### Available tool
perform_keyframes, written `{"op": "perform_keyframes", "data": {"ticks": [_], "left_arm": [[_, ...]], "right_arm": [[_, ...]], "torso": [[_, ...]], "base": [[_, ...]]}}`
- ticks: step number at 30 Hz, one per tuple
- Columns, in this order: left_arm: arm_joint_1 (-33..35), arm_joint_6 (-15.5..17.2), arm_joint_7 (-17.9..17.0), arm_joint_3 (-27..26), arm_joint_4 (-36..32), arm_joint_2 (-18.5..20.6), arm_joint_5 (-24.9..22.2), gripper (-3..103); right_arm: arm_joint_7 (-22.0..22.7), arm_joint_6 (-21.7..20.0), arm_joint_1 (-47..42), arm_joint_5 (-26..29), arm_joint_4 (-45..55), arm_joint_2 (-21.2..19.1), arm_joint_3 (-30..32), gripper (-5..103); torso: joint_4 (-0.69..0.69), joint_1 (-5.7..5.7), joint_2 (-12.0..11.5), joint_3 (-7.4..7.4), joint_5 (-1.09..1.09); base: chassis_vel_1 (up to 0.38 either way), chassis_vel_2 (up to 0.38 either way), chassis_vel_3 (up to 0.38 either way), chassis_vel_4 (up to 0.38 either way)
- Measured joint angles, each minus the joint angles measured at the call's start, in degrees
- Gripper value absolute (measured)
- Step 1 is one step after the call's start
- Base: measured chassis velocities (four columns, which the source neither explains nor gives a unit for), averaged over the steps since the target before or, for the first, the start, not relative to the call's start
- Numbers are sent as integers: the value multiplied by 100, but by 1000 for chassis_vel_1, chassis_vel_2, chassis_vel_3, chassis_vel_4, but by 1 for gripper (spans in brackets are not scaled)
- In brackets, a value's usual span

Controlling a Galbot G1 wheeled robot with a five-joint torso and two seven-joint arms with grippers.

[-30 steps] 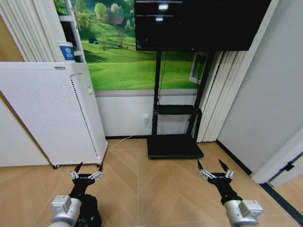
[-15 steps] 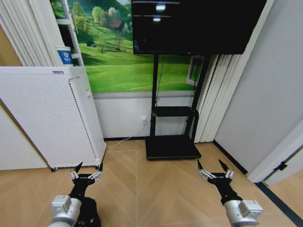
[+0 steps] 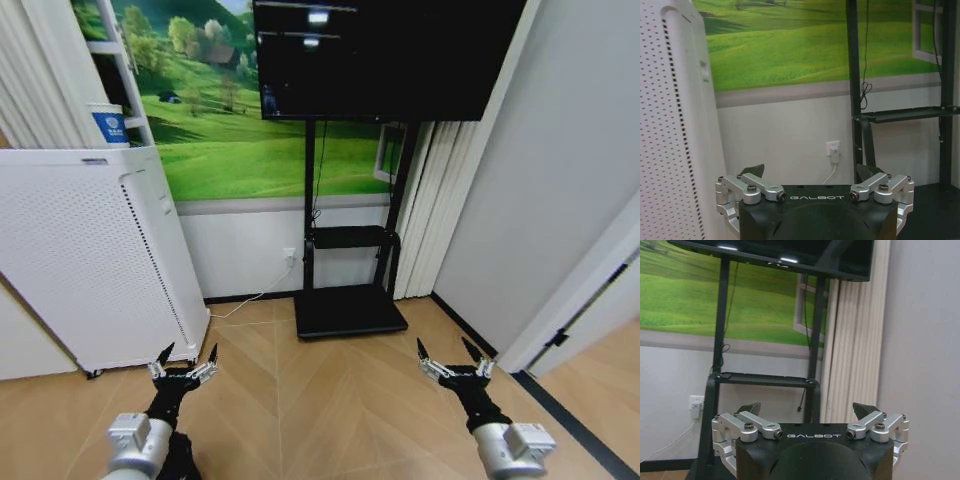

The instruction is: Pick up the trash bin and place the garbage on the floor into it.

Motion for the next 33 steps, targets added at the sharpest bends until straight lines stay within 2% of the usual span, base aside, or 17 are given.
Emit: {"op": "perform_keyframes", "data": {"ticks": [7,17,33], "left_arm": [[0,0,2,0,0,0,0,100],[0,0,2,0,0,0,0,100],[0,0,0,-1,0,0,0,100]], "right_arm": [[1,0,-2,0,0,0,1,100],[0,0,0,0,0,0,1,100],[0,0,0,0,0,0,0,100]], "torso": [[-3,42,122,79,0],[-1,130,343,210,0],[0,280,724,439,0]], "base": [[-63,-78,-70,-70],[0,0,0,0],[54,48,54,50]]}}
